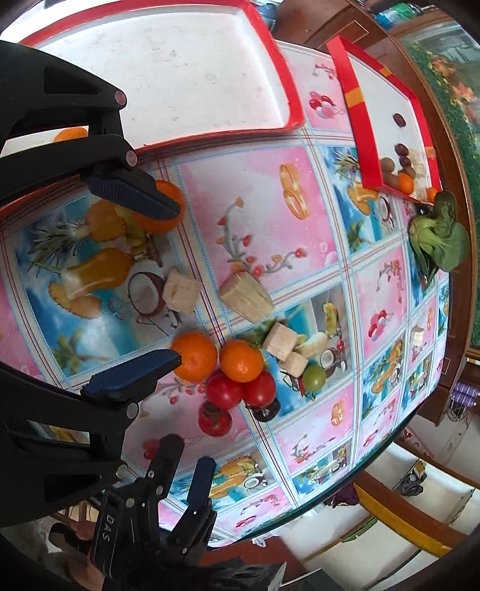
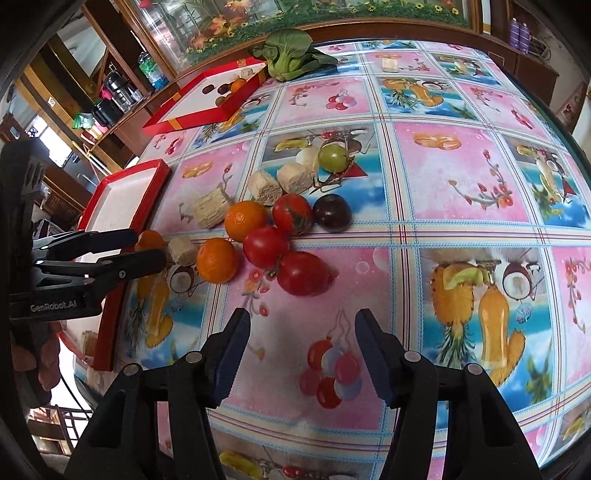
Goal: Organize fruits
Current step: 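Move both open tools back to the fruit pile, then grasp another beige cube with the left tool while the right tool grasps a red tomato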
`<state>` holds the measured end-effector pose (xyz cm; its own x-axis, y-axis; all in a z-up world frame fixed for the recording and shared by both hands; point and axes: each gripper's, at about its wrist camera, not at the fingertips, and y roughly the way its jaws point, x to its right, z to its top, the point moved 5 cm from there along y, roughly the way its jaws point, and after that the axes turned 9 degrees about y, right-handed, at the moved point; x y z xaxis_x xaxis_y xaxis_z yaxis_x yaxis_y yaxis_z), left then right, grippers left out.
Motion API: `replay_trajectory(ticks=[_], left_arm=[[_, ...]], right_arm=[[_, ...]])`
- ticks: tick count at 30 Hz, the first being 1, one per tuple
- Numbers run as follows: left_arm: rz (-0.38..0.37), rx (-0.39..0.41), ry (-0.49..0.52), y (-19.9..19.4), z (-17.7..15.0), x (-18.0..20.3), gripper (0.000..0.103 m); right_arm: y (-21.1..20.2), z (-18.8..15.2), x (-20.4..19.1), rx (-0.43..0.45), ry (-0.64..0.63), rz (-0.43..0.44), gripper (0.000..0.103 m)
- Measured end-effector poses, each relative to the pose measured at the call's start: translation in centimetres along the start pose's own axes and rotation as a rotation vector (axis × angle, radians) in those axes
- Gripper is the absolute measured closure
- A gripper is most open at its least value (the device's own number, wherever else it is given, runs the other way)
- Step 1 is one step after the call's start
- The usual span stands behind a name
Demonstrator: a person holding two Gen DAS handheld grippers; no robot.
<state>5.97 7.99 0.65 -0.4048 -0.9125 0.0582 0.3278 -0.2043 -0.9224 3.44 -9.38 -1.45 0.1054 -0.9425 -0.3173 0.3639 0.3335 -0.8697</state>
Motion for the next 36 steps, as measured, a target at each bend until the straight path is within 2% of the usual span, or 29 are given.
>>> replay_trajectory(ticks=[2, 7, 12, 14, 16, 18, 22, 24, 26, 29, 36], left_arm=[[0.002, -0.006, 0.031, 0.2, 0.2, 0.2, 0.031], [0.034, -0.052, 0.127, 1.6, 0.3, 0.9, 0.051], [0.075, -0.065, 0.213, 2.6, 0.6, 1.6, 0.053], [0.085, -0.074, 0.238, 3.0, 0.7, 1.8, 0.059], [0.107, -0.089, 0.278, 3.6, 0.8, 2.0, 0.073], [0.116, -0.111, 0.318, 4.2, 0.9, 2.4, 0.081], [0.157, -0.116, 0.395, 4.3, 0.6, 3.2, 0.082], [0.110, -0.120, 0.366, 4.1, 0.6, 3.1, 0.082], [0.015, -0.111, 0.271, 3.6, 0.7, 2.4, 0.082], [-0.065, -0.081, 0.156, 2.6, 0.5, 1.3, 0.082], [-0.167, 0.010, 0.038, -1.0, -1.3, 1.0, 0.082]], right_arm=[[0.3, 0.3, -0.1, 0.000, -0.010, -0.003, 0.045], [1.5, 0.7, -0.5, -0.021, -0.036, -0.013, 0.052], [2.5, 1.0, -1.0, -0.032, -0.057, -0.035, 0.052], [2.9, 1.2, -0.9, -0.034, -0.059, -0.044, 0.053], [3.2, 1.5, -0.9, -0.031, -0.063, -0.055, 0.055], [3.3, 1.7, -0.9, -0.028, -0.069, -0.067, 0.057], [3.5, 1.8, -1.2, -0.025, -0.095, -0.090, 0.060], [3.6, 1.8, -1.3, -0.021, -0.112, -0.102, 0.067], [3.5, 1.8, -1.3, -0.016, -0.118, -0.108, 0.069], [3.2, 1.8, -1.0, -0.011, -0.101, -0.101, 0.070], [1.7, 1.4, -1.1, 0.012, -0.083, -0.066, 0.070]])
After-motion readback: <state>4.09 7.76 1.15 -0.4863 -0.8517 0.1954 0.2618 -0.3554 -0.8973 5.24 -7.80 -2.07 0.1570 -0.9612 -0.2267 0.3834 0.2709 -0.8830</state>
